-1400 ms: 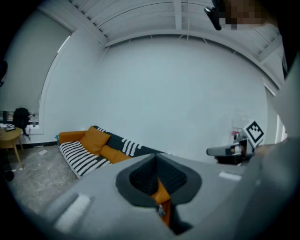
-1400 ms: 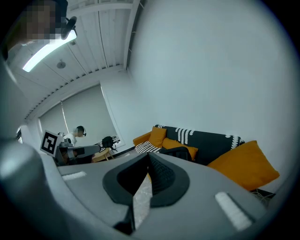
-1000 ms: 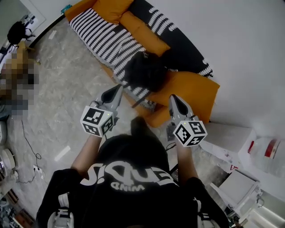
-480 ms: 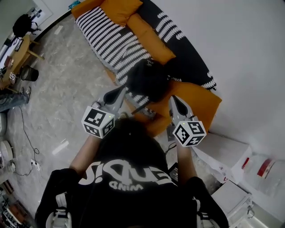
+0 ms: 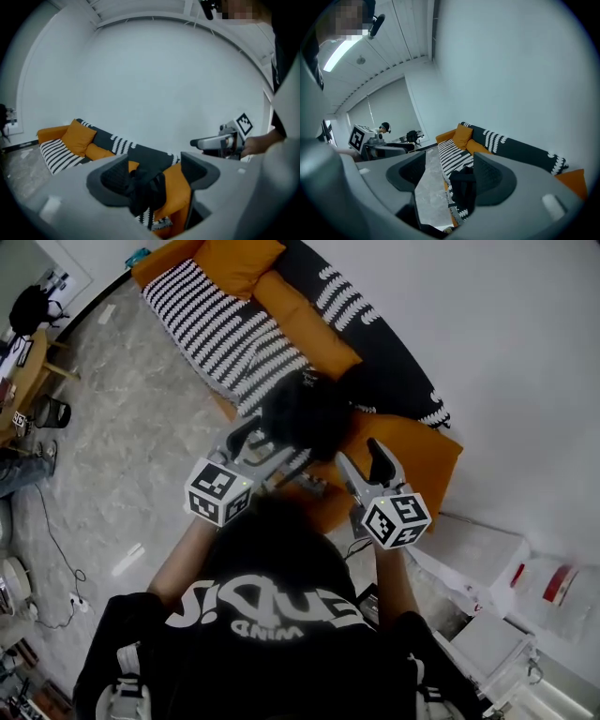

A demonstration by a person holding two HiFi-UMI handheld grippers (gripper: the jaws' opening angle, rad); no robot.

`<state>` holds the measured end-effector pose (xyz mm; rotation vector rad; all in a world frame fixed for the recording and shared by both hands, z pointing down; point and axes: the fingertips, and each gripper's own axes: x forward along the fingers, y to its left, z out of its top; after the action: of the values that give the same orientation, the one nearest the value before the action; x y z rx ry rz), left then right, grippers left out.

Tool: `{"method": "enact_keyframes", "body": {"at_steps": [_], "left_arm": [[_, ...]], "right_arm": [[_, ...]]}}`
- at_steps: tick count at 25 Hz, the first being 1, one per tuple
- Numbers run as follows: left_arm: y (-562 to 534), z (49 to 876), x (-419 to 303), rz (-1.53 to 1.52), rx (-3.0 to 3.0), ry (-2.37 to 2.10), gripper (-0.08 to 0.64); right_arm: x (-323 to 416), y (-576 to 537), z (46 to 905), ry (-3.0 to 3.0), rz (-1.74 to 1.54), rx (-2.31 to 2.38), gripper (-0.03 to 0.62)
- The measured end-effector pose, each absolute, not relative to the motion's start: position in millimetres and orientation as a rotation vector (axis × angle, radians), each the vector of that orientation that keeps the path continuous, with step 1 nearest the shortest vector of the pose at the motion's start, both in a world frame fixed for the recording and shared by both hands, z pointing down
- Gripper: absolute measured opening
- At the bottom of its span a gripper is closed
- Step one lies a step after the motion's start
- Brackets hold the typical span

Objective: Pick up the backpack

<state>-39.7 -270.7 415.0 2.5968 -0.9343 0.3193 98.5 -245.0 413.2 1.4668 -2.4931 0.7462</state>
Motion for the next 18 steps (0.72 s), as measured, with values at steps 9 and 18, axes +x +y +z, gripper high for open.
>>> {"method": "enact_keyframes", "body": {"at_steps": [9, 18], "left_arm": [[-307, 459, -23, 0.396, 2.537, -0.895, 0.364], [-340, 537, -2, 0.521, 2.454, -0.840, 0.365]], "right_arm": [[133, -279, 453, -2.436, 0.761, 1.472, 0.318], [154, -317, 543, -2.358, 0.872, 1.443, 0.290]]}}
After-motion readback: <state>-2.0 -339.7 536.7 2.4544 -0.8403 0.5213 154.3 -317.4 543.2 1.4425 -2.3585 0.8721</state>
